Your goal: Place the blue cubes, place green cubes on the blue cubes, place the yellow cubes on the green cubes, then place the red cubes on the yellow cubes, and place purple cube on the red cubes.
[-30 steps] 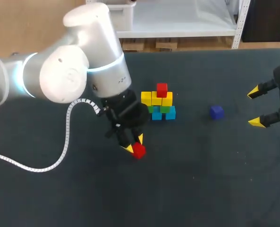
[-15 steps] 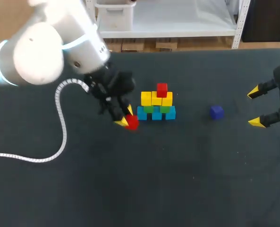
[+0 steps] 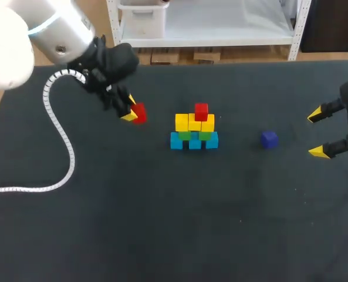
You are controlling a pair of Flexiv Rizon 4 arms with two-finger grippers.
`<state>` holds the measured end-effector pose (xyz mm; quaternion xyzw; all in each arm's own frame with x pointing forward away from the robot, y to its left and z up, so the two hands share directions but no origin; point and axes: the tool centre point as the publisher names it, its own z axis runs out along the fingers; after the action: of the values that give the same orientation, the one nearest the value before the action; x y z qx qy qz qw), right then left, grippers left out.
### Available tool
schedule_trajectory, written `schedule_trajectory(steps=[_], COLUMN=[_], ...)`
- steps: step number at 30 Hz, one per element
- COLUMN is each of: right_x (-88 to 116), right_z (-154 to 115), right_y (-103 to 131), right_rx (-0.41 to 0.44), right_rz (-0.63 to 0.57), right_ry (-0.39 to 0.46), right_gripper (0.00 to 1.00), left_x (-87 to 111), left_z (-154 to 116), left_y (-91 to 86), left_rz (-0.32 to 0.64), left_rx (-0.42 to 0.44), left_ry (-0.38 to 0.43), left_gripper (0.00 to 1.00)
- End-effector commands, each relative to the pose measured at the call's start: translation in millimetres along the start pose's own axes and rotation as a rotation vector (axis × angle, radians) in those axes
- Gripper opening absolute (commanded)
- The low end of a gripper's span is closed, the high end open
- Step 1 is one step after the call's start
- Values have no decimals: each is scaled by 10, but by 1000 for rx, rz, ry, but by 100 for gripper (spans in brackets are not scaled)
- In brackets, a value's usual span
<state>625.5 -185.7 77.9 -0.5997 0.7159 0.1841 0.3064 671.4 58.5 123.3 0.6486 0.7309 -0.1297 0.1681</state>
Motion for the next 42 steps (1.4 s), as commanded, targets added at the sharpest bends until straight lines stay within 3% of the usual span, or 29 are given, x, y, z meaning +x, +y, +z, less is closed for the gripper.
schedule_trajectory(steps=[1,16,28,42], right_x=[4,4,4,4], right_z=[9,9,9,9], right_y=[-10,-10,-10,-10], right_rx=[-2,-2,-2,-2], right_rz=[-1,-1,-1,-1], right_ry=[-4,-4,-4,-4], right_gripper=[100,100,100,100], left_x=[-102,-442,-639,-734], left_z=[-14,133,281,444], left_y=[-9,147,188,163], left_rz=[5,118,137,141], left_rx=[-52,31,53,80], left_ry=[25,83,86,79], left_gripper=[0,0,0,0])
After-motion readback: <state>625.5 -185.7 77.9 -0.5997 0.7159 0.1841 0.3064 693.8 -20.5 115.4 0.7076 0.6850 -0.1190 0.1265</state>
